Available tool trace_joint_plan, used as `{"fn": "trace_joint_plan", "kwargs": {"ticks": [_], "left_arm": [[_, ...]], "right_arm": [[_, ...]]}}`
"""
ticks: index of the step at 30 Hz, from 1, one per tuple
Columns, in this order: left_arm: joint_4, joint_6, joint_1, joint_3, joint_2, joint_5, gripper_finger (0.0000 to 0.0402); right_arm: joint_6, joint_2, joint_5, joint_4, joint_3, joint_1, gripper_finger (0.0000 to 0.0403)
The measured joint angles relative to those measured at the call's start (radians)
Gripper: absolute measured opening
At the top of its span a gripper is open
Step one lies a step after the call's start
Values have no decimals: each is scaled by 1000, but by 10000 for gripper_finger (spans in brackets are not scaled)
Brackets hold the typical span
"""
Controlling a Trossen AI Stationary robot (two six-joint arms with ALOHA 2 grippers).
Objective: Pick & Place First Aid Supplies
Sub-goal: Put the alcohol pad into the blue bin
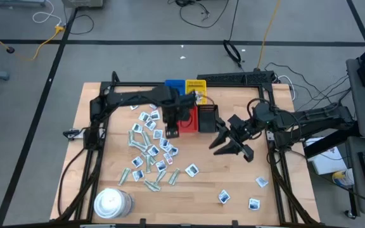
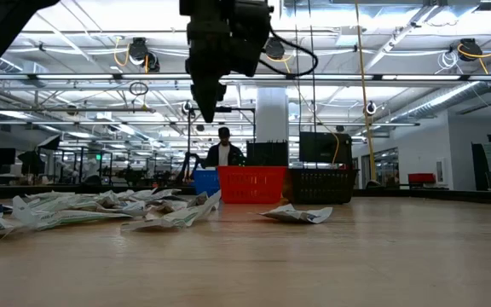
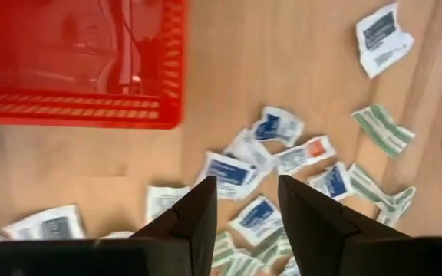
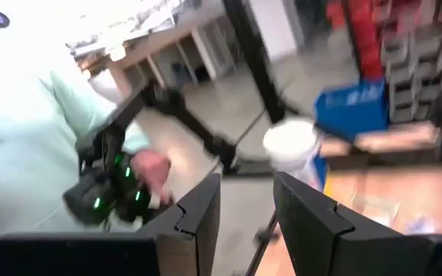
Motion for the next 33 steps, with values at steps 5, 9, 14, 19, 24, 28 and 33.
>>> {"fn": "trace_joint_plan", "kwargs": {"ticks": [5,9,14,19,24,28,33], "left_arm": [[3,-86,-66,-8,-7,-2,132],[4,-147,-99,-8,-7,-4,138],[3,-218,-123,-8,-7,-4,150],[6,-265,-140,-8,-7,-5,157],[6,-283,-155,-8,-7,-5,159],[5,-295,-170,-8,-7,-4,159],[4,-274,-192,-8,-7,-4,159]], "right_arm": [[81,-35,5,-219,0,62,116],[170,-54,5,-393,0,124,116],[251,-69,2,-536,0,222,116],[399,-70,2,-615,0,312,116],[592,-70,16,-700,0,414,116],[779,-69,61,-770,0,516,116],[966,-64,62,-797,0,638,116]]}}
